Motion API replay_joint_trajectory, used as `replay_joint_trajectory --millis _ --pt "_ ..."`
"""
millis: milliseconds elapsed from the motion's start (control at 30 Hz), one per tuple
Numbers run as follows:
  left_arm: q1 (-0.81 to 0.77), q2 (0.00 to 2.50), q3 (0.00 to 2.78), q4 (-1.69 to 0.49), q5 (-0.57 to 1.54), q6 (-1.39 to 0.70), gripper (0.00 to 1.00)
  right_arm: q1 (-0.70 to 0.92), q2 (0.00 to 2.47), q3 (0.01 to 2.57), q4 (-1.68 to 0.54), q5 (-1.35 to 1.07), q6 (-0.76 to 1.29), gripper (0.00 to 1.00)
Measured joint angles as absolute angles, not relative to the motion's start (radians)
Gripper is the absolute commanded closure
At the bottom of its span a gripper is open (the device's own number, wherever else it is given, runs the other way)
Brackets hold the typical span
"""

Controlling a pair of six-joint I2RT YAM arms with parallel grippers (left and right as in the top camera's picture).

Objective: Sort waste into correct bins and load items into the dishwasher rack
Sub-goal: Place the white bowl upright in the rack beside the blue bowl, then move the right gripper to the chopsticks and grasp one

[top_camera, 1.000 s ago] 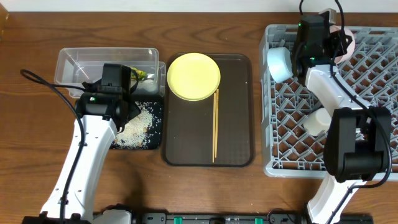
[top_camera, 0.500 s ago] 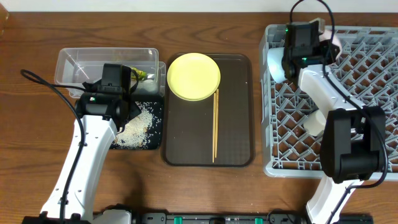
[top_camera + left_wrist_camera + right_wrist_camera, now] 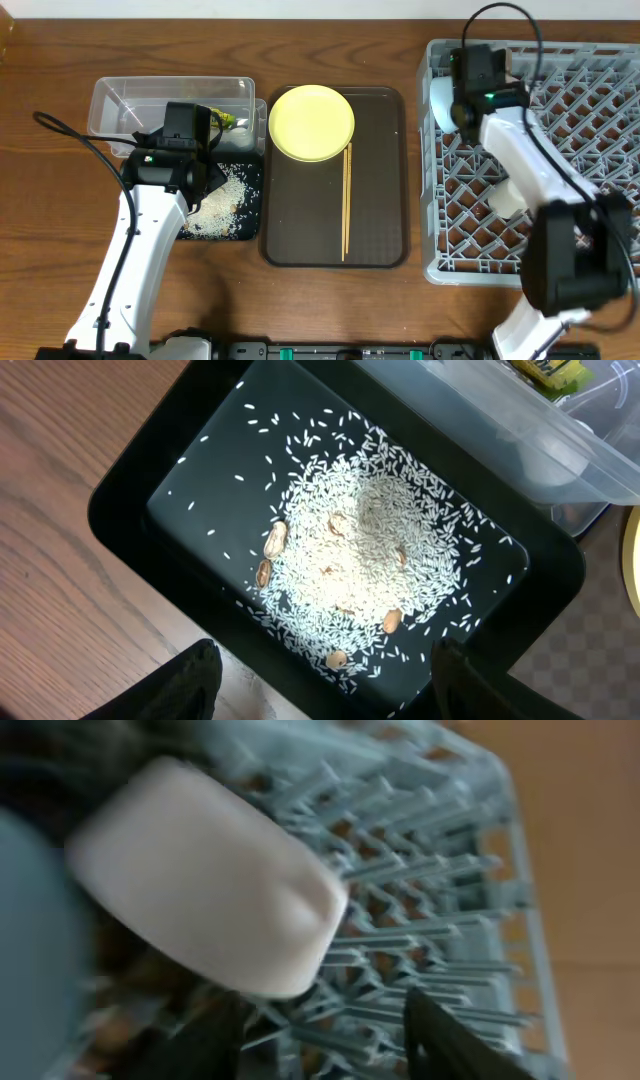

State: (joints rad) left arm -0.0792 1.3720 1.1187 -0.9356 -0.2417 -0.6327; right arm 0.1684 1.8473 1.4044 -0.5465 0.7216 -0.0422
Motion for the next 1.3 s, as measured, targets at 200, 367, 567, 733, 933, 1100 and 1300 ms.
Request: replay_joint_trajectory --millis 200,367,567,733,933,1100,1300 --pt "-0.079 1.372 1.119 -0.935 -0.242 -0.633 0.29 0.198 1.652 1.405 -0.633 0.315 0.039 0.51" --pt "-0.079 1.372 1.119 -0.933 -0.242 -0.633 0.29 0.292 1.635 1.406 -0.697 0.038 0.127 0.50" --pt "-0.079 1.372 1.119 -0.931 -0.242 -0.633 0.29 0.433 1.703 1.406 -0.741 -0.078 0.178 0.51" --pt "-0.079 1.372 1.119 -0.931 -0.242 -0.633 0.29 0.514 1.799 1.406 -0.767 -0.074 0.273 0.51" --pt "-0.079 1.372 1.119 -0.930 -0.242 -0.633 0.29 0.579 1.909 1.405 -0.770 -0.070 0.412 0.51" --pt "-0.079 1.372 1.119 -0.931 -0.242 -0.633 0.29 0.610 1.972 1.405 -0.776 -0.049 0.512 0.51" --pt "-0.079 1.372 1.119 -0.930 -0.242 -0.633 0.28 0.622 2.022 1.405 -0.781 0.006 0.557 0.51"
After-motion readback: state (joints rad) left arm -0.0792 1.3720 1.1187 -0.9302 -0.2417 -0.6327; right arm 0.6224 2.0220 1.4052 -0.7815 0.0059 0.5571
